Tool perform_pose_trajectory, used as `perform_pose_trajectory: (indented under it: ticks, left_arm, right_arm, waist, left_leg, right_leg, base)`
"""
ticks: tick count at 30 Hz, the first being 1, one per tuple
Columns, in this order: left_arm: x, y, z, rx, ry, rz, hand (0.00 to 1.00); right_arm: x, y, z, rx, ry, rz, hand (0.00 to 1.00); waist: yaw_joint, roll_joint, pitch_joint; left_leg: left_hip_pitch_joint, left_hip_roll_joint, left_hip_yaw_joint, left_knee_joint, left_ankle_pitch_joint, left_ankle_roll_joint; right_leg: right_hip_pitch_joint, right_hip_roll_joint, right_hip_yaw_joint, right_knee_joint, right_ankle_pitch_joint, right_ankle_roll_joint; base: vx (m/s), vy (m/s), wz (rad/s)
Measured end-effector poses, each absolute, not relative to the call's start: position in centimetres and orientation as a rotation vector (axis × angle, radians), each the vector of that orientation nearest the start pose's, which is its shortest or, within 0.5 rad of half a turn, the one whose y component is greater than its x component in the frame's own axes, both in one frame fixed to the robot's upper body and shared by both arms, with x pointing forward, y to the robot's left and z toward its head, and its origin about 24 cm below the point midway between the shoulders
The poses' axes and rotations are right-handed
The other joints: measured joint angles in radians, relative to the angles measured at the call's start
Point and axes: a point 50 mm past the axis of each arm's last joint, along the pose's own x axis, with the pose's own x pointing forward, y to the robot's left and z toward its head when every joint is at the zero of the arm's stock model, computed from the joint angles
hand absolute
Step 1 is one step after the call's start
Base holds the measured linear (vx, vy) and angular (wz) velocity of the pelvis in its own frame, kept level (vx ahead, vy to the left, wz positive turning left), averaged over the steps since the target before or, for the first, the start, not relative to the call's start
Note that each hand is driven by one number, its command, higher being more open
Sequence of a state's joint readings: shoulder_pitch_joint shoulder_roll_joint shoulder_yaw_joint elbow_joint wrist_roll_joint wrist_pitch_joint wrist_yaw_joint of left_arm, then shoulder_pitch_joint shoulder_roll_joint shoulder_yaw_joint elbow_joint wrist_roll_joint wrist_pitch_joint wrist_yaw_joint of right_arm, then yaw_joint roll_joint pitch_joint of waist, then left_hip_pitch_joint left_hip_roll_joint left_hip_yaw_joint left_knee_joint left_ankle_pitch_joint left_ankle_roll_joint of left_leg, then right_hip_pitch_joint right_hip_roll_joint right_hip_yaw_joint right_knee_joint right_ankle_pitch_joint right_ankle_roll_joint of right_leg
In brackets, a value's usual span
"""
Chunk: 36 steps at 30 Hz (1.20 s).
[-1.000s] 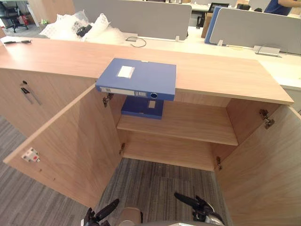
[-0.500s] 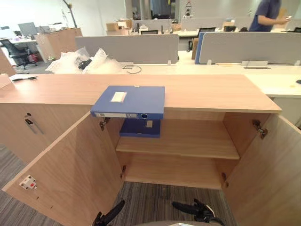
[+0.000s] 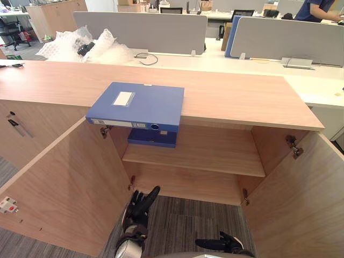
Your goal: Walk over to the cabinet, pick up the folder, carry it to the office cabinet, place the folder inside the office cabinet, then close the office cabinet door
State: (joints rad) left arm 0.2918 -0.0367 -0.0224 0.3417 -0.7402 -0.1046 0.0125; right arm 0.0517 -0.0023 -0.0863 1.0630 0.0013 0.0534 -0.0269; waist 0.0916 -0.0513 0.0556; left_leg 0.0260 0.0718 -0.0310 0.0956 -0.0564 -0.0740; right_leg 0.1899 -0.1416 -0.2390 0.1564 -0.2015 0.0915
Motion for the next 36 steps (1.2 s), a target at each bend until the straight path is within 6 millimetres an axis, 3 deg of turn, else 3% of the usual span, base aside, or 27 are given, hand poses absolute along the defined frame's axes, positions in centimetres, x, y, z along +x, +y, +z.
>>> perform_pose_trajectory:
  ticks: [3,8,15,21,25,28,33,36]
  left_arm:
    - [16.0,16.2,-6.6,-0.659,0.395,0.295,1.0]
    - [15.9,17.2,-5.8,-0.574,0.371,0.358,1.0]
    - [17.2,18.2,1.3,-0.208,0.086,0.441,1.0]
    - [17.4,18.7,4.7,0.078,-0.076,0.605,1.0]
    - [18.9,16.5,7.6,0.283,-0.255,0.537,1.0]
    - [20.5,13.6,10.5,0.524,-0.478,0.348,1.0]
    - [21.5,12.6,12.0,0.726,-0.602,0.277,1.0]
    - [22.1,13.0,11.3,0.839,-0.59,0.244,1.0]
  right_arm:
    - [9.7,-16.3,-16.6,0.037,1.171,-0.122,1.0]
    - [9.8,-15.7,-16.6,0.057,1.167,-0.128,1.0]
    - [9.2,-15.3,-16.7,0.065,1.178,-0.174,1.0]
    - [8.9,-15.0,-16.8,0.035,1.183,-0.179,1.0]
    - [8.7,-14.5,-16.9,0.019,1.194,-0.16,1.0]
    - [8.5,-14.2,-17.0,-0.019,1.208,-0.118,1.0]
    - [9.0,-14.4,-16.9,-0.046,1.195,-0.074,1.0]
    - [8.7,-14.8,-17.1,-0.051,1.205,-0.063,1.0]
  waist:
    - [0.01,0.001,0.0]
    - [0.014,-0.003,-0.001]
    - [0.043,-0.014,-0.007]
    - [0.045,-0.025,-0.022]
    - [0.047,-0.035,-0.037]
    - [0.036,-0.031,-0.07]
    - [0.011,-0.004,-0.093]
    - [0.011,0.012,-0.106]
  left_leg:
    - [-0.001,-0.004,-0.002,-0.012,0.01,0.005]
    - [-0.011,-0.008,-0.017,-0.025,0.032,0.008]
    - [-0.044,-0.005,-0.048,-0.004,0.027,-0.011]
    - [-0.051,0.002,-0.047,0.0,0.034,-0.022]
    - [-0.053,0.011,-0.043,-0.002,0.042,-0.023]
    - [-0.058,0.01,-0.037,-0.006,0.042,-0.023]
    - [-0.051,0.012,-0.028,-0.016,0.042,-0.023]
    - [-0.035,0.016,-0.021,-0.029,0.042,-0.023]
  right_leg:
    - [0.005,-0.002,-0.007,-0.019,0.022,0.007]
    - [0.007,-0.004,-0.03,-0.035,0.036,0.008]
    - [0.005,0.008,-0.043,-0.049,0.036,0.005]
    - [0.007,0.024,-0.038,-0.076,0.029,-0.005]
    - [0.007,0.034,-0.034,-0.085,0.03,-0.007]
    - [0.002,0.036,-0.027,-0.099,0.034,-0.011]
    - [-0.002,0.039,-0.007,-0.102,0.038,-0.016]
    - [0.0,0.042,0.003,-0.098,0.038,-0.018]
  base:
    - [-0.03,0.045,0.06]
    - [-0.06,0.014,0.1]
    - [-0.11,-0.009,0.09]
    - [-0.07,-0.017,-0.03]
    - [0.0,0.0,0.0]
    - [0.02,-0.004,-0.04]
    - [0.03,0.001,-0.09]
    - [0.02,-0.002,-0.09]
